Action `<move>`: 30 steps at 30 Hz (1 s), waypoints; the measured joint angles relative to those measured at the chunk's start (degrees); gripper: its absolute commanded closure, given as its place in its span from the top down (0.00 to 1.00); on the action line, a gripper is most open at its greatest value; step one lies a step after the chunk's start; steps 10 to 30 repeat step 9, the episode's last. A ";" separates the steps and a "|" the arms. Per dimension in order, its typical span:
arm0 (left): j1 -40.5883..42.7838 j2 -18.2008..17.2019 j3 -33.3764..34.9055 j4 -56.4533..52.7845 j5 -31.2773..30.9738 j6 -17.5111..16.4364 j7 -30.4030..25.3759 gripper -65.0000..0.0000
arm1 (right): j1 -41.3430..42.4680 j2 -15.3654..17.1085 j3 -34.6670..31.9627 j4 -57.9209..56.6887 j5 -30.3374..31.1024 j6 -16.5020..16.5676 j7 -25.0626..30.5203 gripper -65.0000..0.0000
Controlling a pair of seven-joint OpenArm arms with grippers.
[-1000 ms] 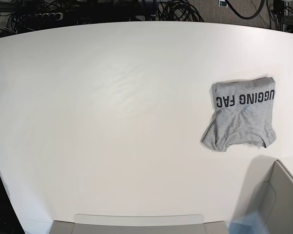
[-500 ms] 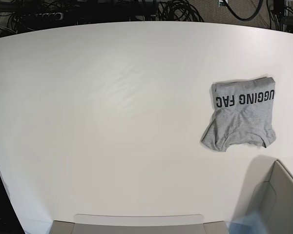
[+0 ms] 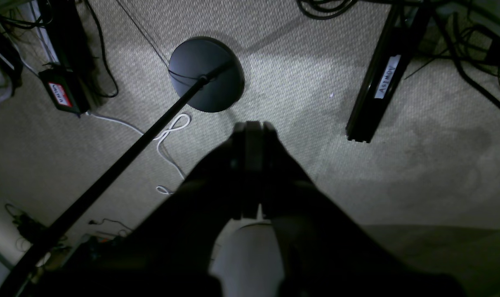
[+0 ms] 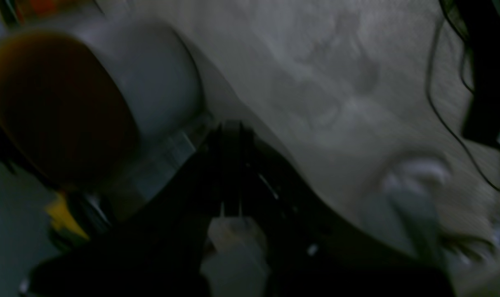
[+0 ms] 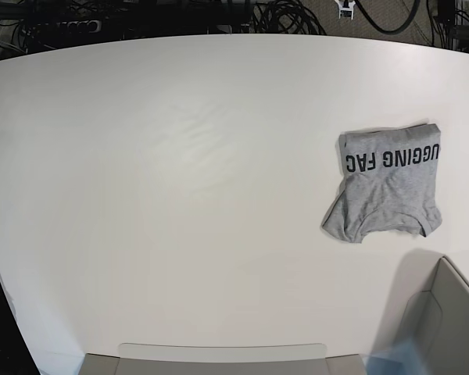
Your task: Fold the T-shirt properly
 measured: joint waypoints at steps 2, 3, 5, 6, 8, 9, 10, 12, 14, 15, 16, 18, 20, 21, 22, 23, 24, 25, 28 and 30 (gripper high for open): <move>0.00 0.33 0.00 -0.02 0.00 -0.20 0.48 0.00 | 0.17 0.20 0.00 -0.26 -3.91 0.02 -0.70 0.00; 0.00 0.52 0.00 -0.04 -0.02 -0.22 0.59 0.00 | 0.31 -0.26 0.02 -0.76 -6.03 0.02 -0.76 0.00; -0.31 0.81 0.00 -0.07 0.00 -0.20 0.57 0.00 | 1.01 -2.12 0.04 -4.15 -9.70 0.02 -0.55 0.00; -0.94 0.87 0.00 -0.28 -0.02 -0.22 0.59 0.00 | 1.73 -3.41 0.04 -6.29 -11.21 0.02 -0.72 0.00; -1.49 0.94 0.00 -1.84 -0.02 -0.20 0.37 0.00 | 3.28 -5.33 0.04 -10.43 -11.93 0.00 -0.13 0.00; -2.12 0.94 0.00 -3.30 -0.02 -0.17 0.46 0.00 | 4.22 -6.03 0.07 -12.04 -12.09 0.00 -0.20 0.00; -2.12 0.94 0.00 -3.30 -0.02 -0.17 0.46 0.00 | 4.22 -6.03 0.07 -12.04 -12.09 0.00 -0.20 0.00; -2.12 0.94 0.00 -3.30 -0.02 -0.17 0.46 0.00 | 4.22 -6.03 0.07 -12.04 -12.09 0.00 -0.20 0.00; -2.12 0.94 0.00 -3.30 -0.02 -0.17 0.46 0.00 | 4.22 -6.03 0.07 -12.04 -12.09 0.00 -0.20 0.00; -2.12 0.94 0.00 -3.30 -0.02 -0.17 0.46 0.00 | 4.22 -6.03 0.07 -12.04 -12.09 0.00 -0.20 0.00; -2.12 0.94 0.00 -3.30 -0.02 -0.17 0.46 0.00 | 4.22 -6.03 0.07 -12.04 -12.09 0.00 -0.20 0.00; -2.12 0.94 0.00 -3.30 -0.02 -0.17 0.46 0.00 | 4.22 -6.03 0.07 -12.04 -12.09 0.00 -0.20 0.00; -2.12 0.94 0.00 -3.30 -0.02 -0.17 0.46 0.00 | 4.22 -6.03 0.07 -12.04 -12.09 0.00 -0.20 0.00; -2.12 0.94 0.00 -3.30 -0.02 -0.17 0.46 0.00 | 4.22 -6.03 0.07 -12.04 -12.09 0.00 -0.20 0.00; -2.12 0.94 0.00 -3.30 -0.02 -0.17 0.46 0.00 | 4.22 -6.03 0.07 -12.04 -12.09 0.00 -0.20 0.00; -2.12 0.94 0.00 -3.30 -0.02 -0.17 0.46 0.00 | 4.22 -6.03 0.07 -12.04 -12.09 0.00 -0.20 0.00; -2.12 0.94 0.00 -3.30 -0.02 -0.17 0.46 0.00 | 4.22 -6.03 0.07 -12.04 -12.09 0.00 -0.20 0.00; -2.12 0.94 0.00 -3.30 -0.02 -0.17 0.46 0.00 | 4.22 -6.03 0.07 -12.04 -12.09 0.00 -0.20 0.00; -2.12 0.94 0.00 -3.30 -0.02 -0.17 0.46 0.00 | 4.22 -6.03 0.07 -12.04 -12.09 0.00 -0.20 0.00; -2.12 0.94 0.00 -3.30 -0.02 -0.17 0.46 0.00 | 4.22 -6.03 0.07 -12.04 -12.09 0.00 -0.20 0.00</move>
